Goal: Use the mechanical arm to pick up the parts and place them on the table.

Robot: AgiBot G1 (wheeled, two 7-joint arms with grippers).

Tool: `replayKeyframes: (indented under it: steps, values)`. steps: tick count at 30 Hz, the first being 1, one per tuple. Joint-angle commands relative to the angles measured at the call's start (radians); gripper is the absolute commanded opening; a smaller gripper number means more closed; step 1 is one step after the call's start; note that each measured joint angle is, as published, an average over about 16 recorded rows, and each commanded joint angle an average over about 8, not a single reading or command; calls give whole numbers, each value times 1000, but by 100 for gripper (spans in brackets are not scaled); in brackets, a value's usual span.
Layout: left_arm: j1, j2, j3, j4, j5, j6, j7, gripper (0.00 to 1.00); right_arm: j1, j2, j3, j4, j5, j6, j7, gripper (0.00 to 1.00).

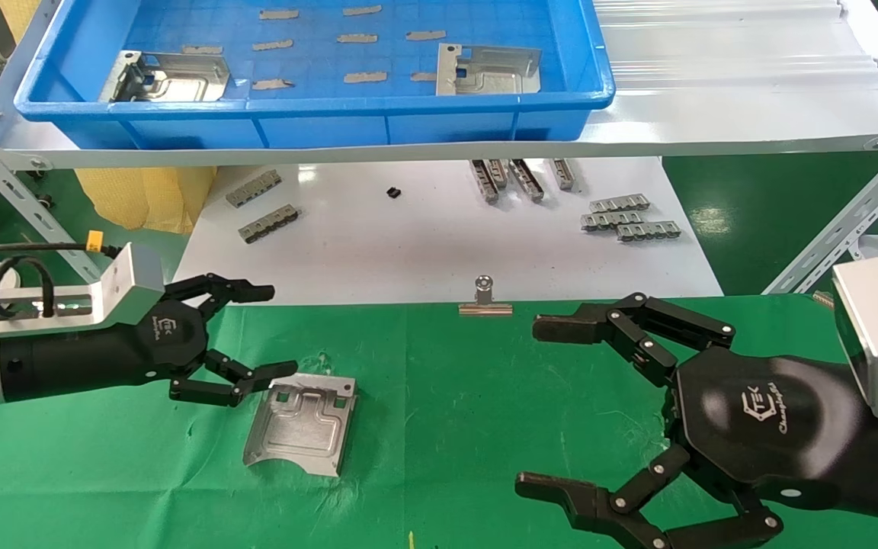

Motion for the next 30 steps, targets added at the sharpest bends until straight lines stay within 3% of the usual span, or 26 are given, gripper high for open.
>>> replayKeyframes:
  steps: [1,30]
  values:
    - [21,-12,-16,-44,-13,-4,-25,100,0,0,0,0,0,0,0,100]
    - [329,-185,-246,-690,-196,-55,-384,100,0,0,0,0,0,0,0,100]
